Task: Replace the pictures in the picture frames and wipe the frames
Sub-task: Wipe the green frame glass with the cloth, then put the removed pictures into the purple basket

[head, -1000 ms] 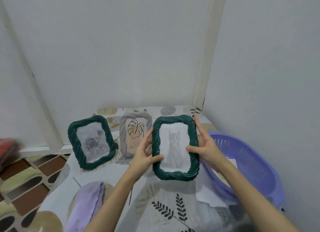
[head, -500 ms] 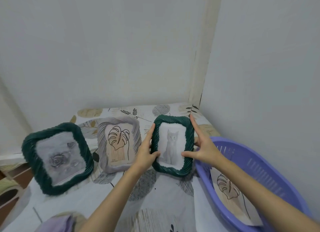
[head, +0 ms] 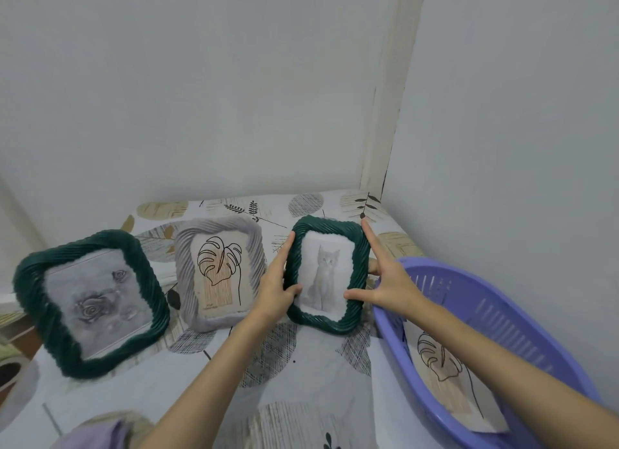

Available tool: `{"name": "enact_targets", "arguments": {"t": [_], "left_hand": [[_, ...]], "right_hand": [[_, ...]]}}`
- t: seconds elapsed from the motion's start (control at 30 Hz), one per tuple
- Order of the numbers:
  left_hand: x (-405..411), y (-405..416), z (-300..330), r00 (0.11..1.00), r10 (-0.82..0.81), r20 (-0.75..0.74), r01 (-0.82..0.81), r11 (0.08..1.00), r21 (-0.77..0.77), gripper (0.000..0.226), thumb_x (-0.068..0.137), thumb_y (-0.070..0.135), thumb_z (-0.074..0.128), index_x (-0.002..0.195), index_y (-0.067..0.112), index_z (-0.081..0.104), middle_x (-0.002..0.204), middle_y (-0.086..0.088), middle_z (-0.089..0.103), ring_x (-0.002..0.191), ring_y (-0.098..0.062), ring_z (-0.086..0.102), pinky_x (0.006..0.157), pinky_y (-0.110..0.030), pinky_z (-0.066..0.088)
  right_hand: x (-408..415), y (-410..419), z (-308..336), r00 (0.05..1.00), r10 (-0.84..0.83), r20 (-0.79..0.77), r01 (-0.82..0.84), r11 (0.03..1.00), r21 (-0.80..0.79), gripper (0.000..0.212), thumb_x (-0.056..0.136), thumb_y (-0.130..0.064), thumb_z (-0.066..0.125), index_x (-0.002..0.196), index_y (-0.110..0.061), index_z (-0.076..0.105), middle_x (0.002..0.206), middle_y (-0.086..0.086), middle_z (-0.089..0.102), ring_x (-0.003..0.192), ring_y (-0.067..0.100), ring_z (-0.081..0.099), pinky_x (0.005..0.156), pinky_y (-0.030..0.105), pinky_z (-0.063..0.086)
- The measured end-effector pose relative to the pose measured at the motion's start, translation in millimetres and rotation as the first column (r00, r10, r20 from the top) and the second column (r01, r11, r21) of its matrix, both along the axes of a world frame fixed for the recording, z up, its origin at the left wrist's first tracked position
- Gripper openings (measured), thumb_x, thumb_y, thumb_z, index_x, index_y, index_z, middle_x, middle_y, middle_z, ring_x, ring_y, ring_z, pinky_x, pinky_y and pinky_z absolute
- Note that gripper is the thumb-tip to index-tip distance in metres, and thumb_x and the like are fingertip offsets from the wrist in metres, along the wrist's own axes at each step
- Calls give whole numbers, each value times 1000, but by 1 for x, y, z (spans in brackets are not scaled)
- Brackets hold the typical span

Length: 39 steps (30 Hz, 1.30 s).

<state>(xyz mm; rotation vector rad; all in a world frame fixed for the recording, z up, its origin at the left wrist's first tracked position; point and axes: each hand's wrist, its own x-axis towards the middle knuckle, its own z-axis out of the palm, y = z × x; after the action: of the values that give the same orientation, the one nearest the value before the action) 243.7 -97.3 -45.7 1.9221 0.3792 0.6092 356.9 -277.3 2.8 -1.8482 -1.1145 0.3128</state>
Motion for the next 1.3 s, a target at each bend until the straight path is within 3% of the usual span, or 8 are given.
{"name": "enact_targets", "arguments": {"t": [0.1, 0.3, 0.6, 0.73, 0.83, 0.97, 1.13, 1.3], "left_hand": [[-5, 3, -3, 1000, -2, 5, 2, 1000, 23, 105, 78, -13, 57, 126, 70, 13, 151, 4, 27, 136, -23, 36, 109, -49, 36], [-9, 4, -2, 1000, -19, -21, 21, 995, 96, 104, 78, -10, 60, 130, 66, 9, 151, 9, 25, 138, -18, 32, 109, -48, 36], [-20, -9, 11, 993, 37, -116, -11, 975, 220, 99, 79, -7, 61, 144, 36, 0, 154, 9, 14, 141, -9, 15, 117, -30, 15], [-45, -49, 11, 992, 114, 50, -124, 943, 308, 75, 83, -3, 58, 145, 20, 23, 149, 7, 27, 139, -5, 22, 116, -24, 17], [-63, -95, -1, 992, 113, 60, -126, 950, 286, 47, 85, 0, 56, 129, 15, 47, 129, 3, 48, 124, -12, 42, 110, -31, 32], [-63, -133, -18, 980, -11, -201, 63, 964, 257, 41, 88, 15, 57, 127, 16, 50, 128, -2, 52, 122, -19, 44, 105, -30, 33], [-58, -155, -27, 913, -25, -406, 172, 928, 330, 48, 86, 40, 58, 131, 26, 47, 135, 2, 46, 127, -20, 36, 106, -33, 30], [-59, -173, -25, 880, 32, -475, 148, 930, 337, 57, 85, 38, 58, 136, 21, 38, 140, -2, 40, 130, -23, 31, 107, -36, 28]], "right_hand": [[2, 0, -5, 1000, 1, 10, 0, 1000, -29, 119, 67, -13, 82, 142, -50, -3, 115, 2, 64, 89, 21, 69, 90, 33, 52], [6, -1, -6, 1000, 7, -12, -7, 998, -55, 118, 67, -10, 81, 144, -45, -1, 104, -7, 65, 91, 1, 66, 81, 3, 45], [-5, -21, 14, 994, -102, 33, 105, 989, -103, 116, 70, -21, 80, 141, -48, -8, 135, -14, 46, 127, 8, 43, 97, 20, 34], [-7, -81, 20, 899, -234, 370, 324, 924, -205, 98, 74, -23, 76, 146, -34, 10, 140, 2, 45, 128, 18, 41, 101, 27, 32], [-10, -141, 4, 697, -388, 604, 649, 699, -300, 84, 77, -27, 70, 146, -24, 22, 147, 16, 31, 132, 35, 32, 106, 45, 29], [-18, -185, -7, 706, -519, 482, 708, 510, -488, 72, 83, -31, 63, 145, -27, 25, 152, 19, 16, 131, 41, 30, 104, 48, 31], [-15, -199, 3, 788, -571, 231, 605, 648, -463, 60, 81, -6, 54, 138, -22, 42, 140, 12, 45, 121, 31, 49, 95, 35, 42], [-11, -217, 20, 778, -626, -49, 562, 729, -391, 62, 77, 8, 41, 131, -20, 52, 123, 15, 60, 86, 26, 55, 57, 24, 42]]}}
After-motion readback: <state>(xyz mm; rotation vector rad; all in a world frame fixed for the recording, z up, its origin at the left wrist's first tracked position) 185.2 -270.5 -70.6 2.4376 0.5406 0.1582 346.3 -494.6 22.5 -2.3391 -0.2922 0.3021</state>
